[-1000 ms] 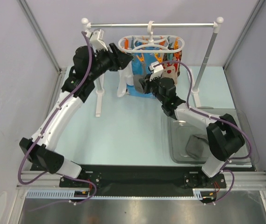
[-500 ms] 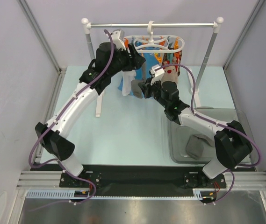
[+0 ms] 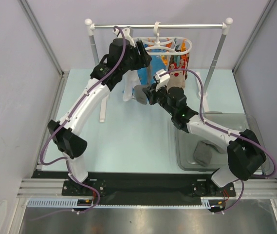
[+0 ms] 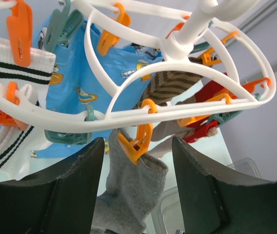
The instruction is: Remove the socks clipped to the hanger
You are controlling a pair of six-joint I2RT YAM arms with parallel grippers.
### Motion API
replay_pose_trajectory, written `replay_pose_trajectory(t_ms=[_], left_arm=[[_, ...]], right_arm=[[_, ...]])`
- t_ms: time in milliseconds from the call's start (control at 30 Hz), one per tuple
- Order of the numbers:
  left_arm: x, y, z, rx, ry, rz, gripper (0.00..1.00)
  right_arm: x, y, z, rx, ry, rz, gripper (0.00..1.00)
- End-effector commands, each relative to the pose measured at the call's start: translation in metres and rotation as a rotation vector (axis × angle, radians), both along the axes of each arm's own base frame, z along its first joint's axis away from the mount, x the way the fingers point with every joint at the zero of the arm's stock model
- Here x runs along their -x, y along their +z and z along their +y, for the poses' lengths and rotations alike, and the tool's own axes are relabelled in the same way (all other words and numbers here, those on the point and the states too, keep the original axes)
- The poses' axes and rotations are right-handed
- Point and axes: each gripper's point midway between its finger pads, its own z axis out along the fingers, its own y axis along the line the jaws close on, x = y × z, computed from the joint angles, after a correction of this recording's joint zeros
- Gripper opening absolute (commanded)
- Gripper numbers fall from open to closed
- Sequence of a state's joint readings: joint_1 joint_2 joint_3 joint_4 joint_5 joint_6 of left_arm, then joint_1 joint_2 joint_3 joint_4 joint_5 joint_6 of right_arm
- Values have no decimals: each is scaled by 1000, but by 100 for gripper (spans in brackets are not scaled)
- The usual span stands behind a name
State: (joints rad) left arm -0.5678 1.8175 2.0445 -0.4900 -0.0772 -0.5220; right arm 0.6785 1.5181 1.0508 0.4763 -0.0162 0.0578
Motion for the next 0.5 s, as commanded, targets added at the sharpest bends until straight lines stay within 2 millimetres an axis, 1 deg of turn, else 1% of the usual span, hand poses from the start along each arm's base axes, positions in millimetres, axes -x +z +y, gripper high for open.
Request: replay_pose_trajectory(t_ms=[0,167,233,467], left_arm=[[0,22,5,-12,54,-37,63],[0,19,6,-40,95,-22,61],[0,21,6,-39,106,-25,61],[-2,13,1,-64,127,-5,60]], right_arm=[[5,30,-3,-32,-7,-76,0],[8,31,0,-30,2,-81,0],[8,30,1,-28,3,-81,0],[10,30,2,-25,8,-86,0]])
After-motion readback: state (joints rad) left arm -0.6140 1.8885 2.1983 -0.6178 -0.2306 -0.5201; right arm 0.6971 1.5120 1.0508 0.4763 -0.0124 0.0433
